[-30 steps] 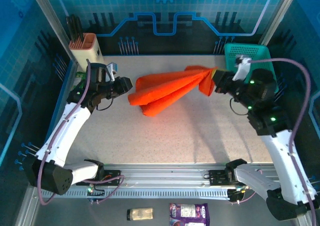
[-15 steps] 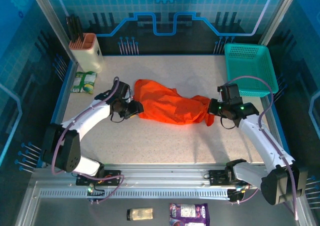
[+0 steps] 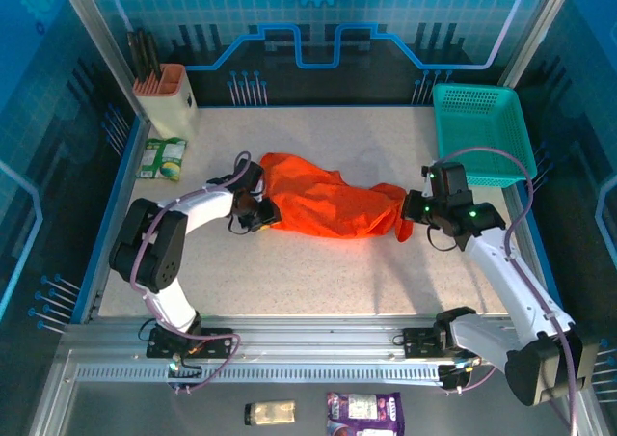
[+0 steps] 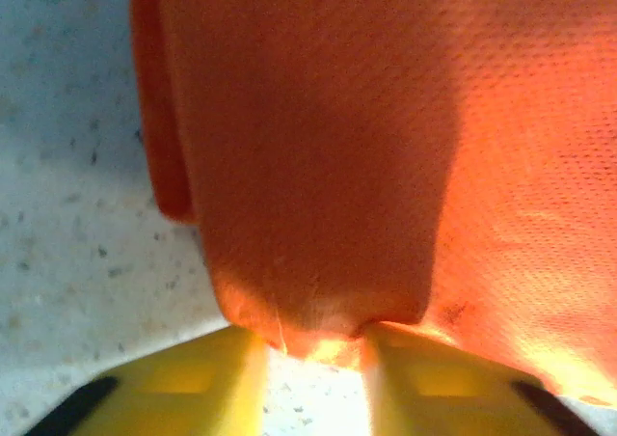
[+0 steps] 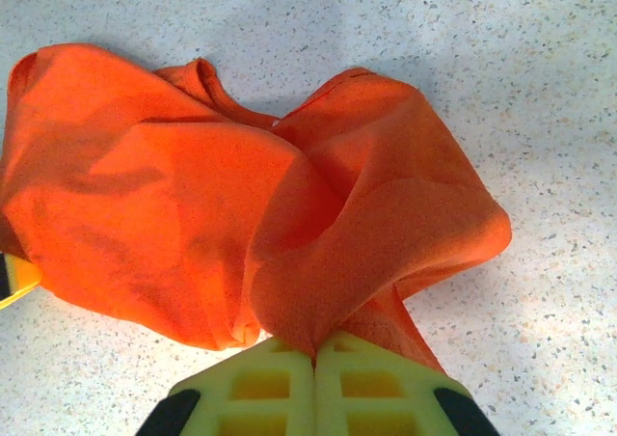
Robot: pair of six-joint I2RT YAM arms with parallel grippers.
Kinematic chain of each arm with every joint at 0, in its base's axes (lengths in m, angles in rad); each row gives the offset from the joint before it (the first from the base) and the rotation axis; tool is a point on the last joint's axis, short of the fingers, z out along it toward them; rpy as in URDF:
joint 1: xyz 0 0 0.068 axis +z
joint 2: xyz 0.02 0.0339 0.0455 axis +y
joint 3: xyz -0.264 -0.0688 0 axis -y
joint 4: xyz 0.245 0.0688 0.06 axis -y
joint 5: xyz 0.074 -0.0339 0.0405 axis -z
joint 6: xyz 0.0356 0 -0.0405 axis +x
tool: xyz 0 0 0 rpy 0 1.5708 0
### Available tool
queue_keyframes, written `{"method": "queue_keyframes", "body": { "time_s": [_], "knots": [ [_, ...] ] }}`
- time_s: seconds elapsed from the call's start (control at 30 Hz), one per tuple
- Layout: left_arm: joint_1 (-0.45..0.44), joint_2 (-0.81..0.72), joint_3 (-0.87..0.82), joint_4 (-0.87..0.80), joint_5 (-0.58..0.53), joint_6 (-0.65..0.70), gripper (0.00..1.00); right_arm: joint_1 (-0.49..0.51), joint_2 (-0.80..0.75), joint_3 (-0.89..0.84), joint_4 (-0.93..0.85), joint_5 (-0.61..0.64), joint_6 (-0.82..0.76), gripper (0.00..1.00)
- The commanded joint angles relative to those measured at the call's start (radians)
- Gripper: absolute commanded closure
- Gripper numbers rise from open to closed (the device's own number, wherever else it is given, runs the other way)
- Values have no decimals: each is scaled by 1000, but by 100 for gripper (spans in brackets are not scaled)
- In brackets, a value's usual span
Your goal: Fold the inside-out t-shirt
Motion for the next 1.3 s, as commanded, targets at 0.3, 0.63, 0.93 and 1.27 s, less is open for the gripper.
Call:
{"method": "queue_keyframes", "body": {
  "time_s": [0.3, 0.63, 0.93, 1.27],
  "knots": [
    [-2, -499, 43, -229, -191, 41, 100, 1, -228, 93, -85, -156, -61, 100],
    [107, -214, 243, -292, 31, 178, 100, 5, -58, 134, -140, 35, -32, 100],
    [86, -51, 345, -272, -2, 185, 70, -8, 28, 85, -149, 138, -44, 100],
    [52, -198, 28, -165, 93, 98, 57, -16, 32, 60, -115, 81, -44, 100]
  ]
}}
